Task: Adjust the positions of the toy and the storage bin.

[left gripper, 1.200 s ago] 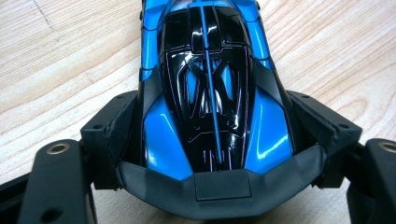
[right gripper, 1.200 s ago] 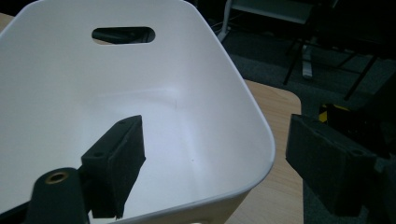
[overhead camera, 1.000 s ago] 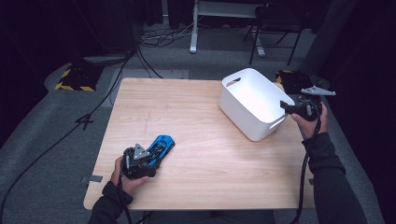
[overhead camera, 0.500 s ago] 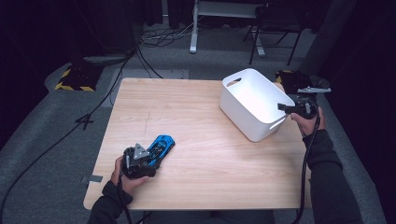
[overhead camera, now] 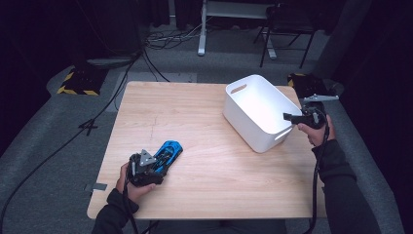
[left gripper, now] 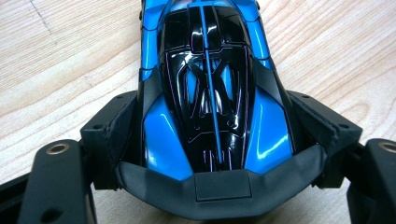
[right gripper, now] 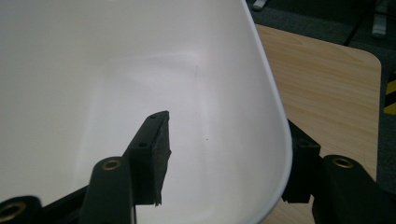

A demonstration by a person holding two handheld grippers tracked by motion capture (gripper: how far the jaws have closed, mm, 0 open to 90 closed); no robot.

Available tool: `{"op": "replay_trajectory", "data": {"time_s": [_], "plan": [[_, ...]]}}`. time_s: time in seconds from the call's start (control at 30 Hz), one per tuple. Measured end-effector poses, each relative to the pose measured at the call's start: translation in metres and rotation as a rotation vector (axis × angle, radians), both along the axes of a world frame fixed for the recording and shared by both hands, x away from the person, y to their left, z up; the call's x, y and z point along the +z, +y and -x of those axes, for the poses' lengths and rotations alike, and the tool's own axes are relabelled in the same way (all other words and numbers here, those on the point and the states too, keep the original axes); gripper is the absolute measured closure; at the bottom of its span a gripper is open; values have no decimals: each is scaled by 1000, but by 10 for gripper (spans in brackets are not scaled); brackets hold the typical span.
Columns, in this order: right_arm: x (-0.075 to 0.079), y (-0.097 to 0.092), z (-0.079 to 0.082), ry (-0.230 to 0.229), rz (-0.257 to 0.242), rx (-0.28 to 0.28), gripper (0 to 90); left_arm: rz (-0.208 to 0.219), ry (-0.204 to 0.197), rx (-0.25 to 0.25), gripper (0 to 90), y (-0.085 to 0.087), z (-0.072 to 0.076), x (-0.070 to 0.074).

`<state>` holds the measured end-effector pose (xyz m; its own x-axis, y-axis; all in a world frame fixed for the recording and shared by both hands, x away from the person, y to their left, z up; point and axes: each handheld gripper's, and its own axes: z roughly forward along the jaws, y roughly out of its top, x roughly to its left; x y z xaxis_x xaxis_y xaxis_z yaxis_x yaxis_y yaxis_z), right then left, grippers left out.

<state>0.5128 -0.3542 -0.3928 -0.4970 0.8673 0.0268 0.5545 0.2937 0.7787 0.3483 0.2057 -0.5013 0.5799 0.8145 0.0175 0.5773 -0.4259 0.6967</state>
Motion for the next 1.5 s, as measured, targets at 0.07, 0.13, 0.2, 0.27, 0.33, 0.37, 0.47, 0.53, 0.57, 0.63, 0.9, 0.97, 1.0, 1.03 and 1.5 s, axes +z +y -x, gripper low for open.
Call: {"op": "replay_trajectory", "data": {"time_s": [0.07, 0.13, 0.2, 0.27, 0.33, 0.37, 0.47, 0.53, 0.57, 0.63, 0.9, 0.97, 1.0, 1.03, 1.5], "plan": [[0, 3, 2, 2, 2, 15, 451, 0, 0, 0, 239, 0, 0, 0], [0, 9, 5, 6, 6, 37, 453, 0, 0, 0, 238, 0, 0, 0], [0, 13, 8, 7, 7, 53, 452, 0, 0, 0, 238, 0, 0, 0], [0, 17, 10, 6, 4, 65, 451, 6, 1, 1, 238, 0, 0, 0], [0, 21, 13, 3, 11, 75, 451, 0, 0, 0, 239, 0, 0, 0], [0, 21, 13, 3, 11, 75, 451, 0, 0, 0, 239, 0, 0, 0], [0, 27, 18, 10, 3, 89, 450, 0, 0, 0, 238, 0, 0, 0], [1, 31, 21, 13, 6, 101, 448, 0, -1, 0, 239, 0, 0, 0], [0, 32, 22, 9, 15, 106, 448, 1, -2, 1, 239, 0, 0, 0], [1, 36, 26, 15, 9, 115, 447, 1, -2, 1, 239, 0, 0, 0], [1, 51, 45, 17, 13, 154, 435, 1, -2, 1, 239, 0, 0, 0], [0, 52, 47, 14, 13, 157, 434, 1, -3, 1, 238, 0, 0, 0], [0, 54, 49, 17, 11, 155, 433, 0, -2, 1, 238, 0, 0, 0], [0, 56, 52, 18, 13, 161, 430, 0, -3, 1, 238, 0, 0, 0], [3, 63, 84, 50, -38, 222, 300, 5, 0, 1, 238, 0, 0, 0]]}}
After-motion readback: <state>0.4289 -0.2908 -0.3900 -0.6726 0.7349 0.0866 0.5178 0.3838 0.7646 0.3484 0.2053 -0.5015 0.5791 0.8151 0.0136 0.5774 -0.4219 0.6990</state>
